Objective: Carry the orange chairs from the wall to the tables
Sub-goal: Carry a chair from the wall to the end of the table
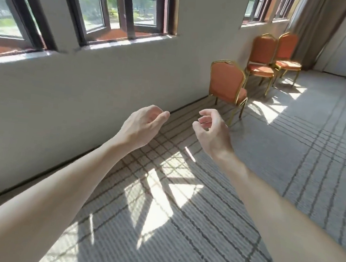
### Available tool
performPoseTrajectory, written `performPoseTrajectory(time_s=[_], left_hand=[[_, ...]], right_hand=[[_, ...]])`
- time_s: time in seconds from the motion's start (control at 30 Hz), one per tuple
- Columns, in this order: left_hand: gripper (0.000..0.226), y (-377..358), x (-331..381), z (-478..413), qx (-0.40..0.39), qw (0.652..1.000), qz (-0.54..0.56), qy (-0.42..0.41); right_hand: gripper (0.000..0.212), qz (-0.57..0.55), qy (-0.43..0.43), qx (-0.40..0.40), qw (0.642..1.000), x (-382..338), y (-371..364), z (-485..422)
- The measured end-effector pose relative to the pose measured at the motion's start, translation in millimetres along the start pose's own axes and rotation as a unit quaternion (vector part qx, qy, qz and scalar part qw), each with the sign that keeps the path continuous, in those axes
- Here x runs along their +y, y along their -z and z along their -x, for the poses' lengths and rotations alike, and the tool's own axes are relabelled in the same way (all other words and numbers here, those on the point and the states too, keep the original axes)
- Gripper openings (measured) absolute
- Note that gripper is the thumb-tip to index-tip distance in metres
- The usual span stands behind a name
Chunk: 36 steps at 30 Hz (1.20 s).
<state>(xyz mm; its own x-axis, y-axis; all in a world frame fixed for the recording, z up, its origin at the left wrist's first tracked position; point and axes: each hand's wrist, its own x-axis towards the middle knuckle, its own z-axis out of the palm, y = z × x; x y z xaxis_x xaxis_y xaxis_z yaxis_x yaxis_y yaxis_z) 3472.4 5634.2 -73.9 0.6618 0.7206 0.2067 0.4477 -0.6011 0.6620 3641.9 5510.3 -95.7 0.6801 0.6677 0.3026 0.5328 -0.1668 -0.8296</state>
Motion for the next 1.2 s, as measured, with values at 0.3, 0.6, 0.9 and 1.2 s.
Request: performPoseTrajectory(time_s=[0.3, 0.6, 0.9, 1.2], left_hand=[[0.027, -10.3, -96.8, -190.8, -0.007, 0.997, 0.07, 0.014], [0.027, -11.5, -175.0, -423.1, -0.054, 0.994, 0.097, -0.024], [0.027, -53.5, -201.3, -600.0, -0.121, 0.985, 0.104, -0.061], [0.026, -141.6, -198.2, -816.1, -0.173, 0.976, 0.09, -0.095]], right_hand=[[0.025, 0.052, 0.029, 0.022, 0.998, 28.7, -99.0, -174.6], [0.02, 0.116, 0.007, 0.083, 0.99, 53.3, -184.1, -374.2], [0.024, 0.172, -0.044, 0.106, 0.978, 114.1, -217.8, -518.8], [0.026, 0.157, -0.092, 0.143, 0.973, 215.0, -232.2, -710.3]])
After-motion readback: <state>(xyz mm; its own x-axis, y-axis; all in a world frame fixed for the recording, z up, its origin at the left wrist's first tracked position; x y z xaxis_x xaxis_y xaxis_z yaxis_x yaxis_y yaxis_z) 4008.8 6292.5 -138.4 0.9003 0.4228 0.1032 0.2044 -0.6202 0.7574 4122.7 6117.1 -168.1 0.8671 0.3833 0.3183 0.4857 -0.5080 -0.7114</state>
